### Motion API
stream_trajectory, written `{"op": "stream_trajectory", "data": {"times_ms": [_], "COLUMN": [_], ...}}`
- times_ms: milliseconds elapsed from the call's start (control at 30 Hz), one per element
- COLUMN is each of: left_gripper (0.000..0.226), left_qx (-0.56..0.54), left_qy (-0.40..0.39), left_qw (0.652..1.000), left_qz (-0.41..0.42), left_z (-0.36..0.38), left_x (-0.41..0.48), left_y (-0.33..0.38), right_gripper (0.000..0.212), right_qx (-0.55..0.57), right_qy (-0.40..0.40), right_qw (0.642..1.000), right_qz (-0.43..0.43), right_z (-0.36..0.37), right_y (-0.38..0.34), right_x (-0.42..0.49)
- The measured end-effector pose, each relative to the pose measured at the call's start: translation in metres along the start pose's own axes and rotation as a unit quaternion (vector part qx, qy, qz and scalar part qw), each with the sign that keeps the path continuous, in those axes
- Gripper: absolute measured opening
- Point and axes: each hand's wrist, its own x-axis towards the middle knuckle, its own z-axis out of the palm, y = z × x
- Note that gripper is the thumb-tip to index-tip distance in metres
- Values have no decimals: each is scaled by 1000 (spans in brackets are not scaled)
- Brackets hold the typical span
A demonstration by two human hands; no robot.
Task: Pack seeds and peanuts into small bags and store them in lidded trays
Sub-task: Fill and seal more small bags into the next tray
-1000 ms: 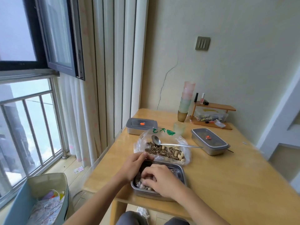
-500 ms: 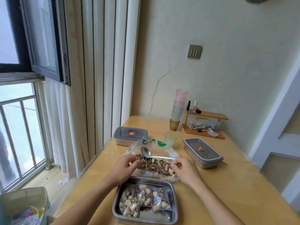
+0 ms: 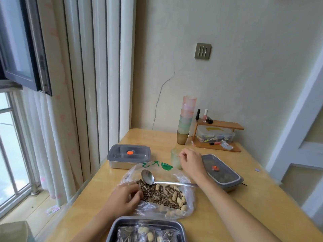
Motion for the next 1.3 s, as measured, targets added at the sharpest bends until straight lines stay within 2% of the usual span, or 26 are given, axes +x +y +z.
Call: {"op": "stream_trajectory", "data": {"times_ms": [67, 167, 300, 400, 500, 633, 700, 767, 833, 867, 933, 1000, 1067, 1200, 1300], "left_gripper": [23, 23, 24, 27, 25, 21, 19, 19, 27, 35, 57, 73, 69, 62, 80], "left_qx": [-2, -6, -3, -19, -37, -56, -62, -39, 18, 39, 71, 109, 133, 155, 146], "left_qy": [4, 4, 6, 18, 34, 57, 104, 187, 248, 249, 186, 92, 31, -1, 1], "left_qw": [1000, 1000, 1000, 1000, 999, 997, 993, 982, 968, 965, 971, 977, 976, 973, 975], "left_qz": [1, 2, 4, 7, 12, 9, 11, 2, -39, -71, -131, -160, -168, -169, -167], "left_z": [2, 4, 2, -1, -2, -1, -2, -3, -4, -5, -2, 5, 11, 13, 11], "left_x": [1, 1, 1, -2, -4, -6, -8, -9, -10, -9, -8, -8, -7, -8, -9], "left_y": [-3, -3, -1, 2, 2, -2, -3, -4, -6, -7, -11, -14, -15, -15, -12], "right_gripper": [25, 29, 50, 59, 52, 45, 47, 42, 33, 28, 22, 17, 12, 7, 10], "right_qx": [1, -16, -106, -94, -44, -15, 7, 22, 28, 30, 44, 58, 90, 192, 251], "right_qy": [-22, -115, -173, -149, -124, -82, -47, 6, 69, 99, 126, 101, 41, -76, -91], "right_qw": [1000, 993, 978, 982, 986, 993, 995, 998, 997, 995, 990, 991, 994, 978, 962], "right_qz": [-3, 35, 56, 68, 97, 89, 84, 63, 18, -5, -47, -70, -56, 23, 60], "right_z": [3, 13, 25, 32, 36, 29, 22, 15, 6, 1, -7, -13, -13, -4, 10], "right_y": [-1, -1, -3, 0, 6, 3, 2, 0, -4, -7, -15, -25, -33, -43, -44], "right_x": [22, 48, 63, 72, 76, 70, 65, 60, 53, 49, 37, 22, 1, -49, -79]}}
